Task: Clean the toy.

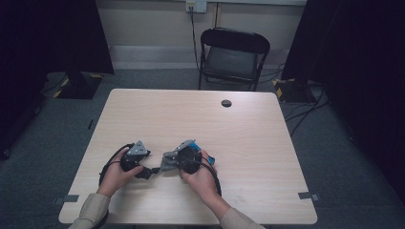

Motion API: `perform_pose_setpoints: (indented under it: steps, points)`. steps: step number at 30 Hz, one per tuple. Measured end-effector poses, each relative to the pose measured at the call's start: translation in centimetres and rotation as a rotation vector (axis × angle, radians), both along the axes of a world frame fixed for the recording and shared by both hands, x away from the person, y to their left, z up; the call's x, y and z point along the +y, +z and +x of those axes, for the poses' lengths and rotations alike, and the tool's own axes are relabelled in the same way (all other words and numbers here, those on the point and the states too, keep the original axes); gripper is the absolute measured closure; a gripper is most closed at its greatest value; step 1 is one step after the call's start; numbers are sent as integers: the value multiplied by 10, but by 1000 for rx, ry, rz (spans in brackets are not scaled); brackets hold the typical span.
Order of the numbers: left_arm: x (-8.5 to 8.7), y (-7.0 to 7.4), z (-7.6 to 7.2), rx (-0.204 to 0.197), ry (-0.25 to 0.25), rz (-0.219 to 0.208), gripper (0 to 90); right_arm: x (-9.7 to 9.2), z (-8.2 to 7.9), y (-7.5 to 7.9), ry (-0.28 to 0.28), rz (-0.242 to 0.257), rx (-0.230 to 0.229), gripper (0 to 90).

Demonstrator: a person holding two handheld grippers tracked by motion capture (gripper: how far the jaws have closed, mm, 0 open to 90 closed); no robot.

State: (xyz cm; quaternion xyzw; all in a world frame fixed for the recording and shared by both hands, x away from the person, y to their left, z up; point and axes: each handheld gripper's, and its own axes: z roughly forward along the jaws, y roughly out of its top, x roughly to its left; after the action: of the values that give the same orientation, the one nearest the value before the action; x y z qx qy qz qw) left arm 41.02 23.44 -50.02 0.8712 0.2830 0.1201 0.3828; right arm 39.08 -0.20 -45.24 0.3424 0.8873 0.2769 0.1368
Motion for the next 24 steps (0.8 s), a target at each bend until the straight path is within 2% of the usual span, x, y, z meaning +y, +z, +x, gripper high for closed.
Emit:
perform_pose_setpoints:
  steps: [6,10,12,16,20,24]
  points:
    - [0,0,0,1,2,-2,148,-11,-12,3,24,-43,-25,777]
    - [0,0,0,-2,0,4,143,-24,-21,5,35,-23,-34,776]
    - [-1,0,0,-3,4,8,140,-30,-27,6,45,-30,-47,776]
    - [-1,0,0,1,6,3,136,-43,-36,6,57,-35,-43,776]
    - [-2,0,0,0,13,3,134,-45,-44,14,72,-9,-52,774]
    - [-3,0,-1,1,11,1,136,-33,-39,22,70,42,-66,769]
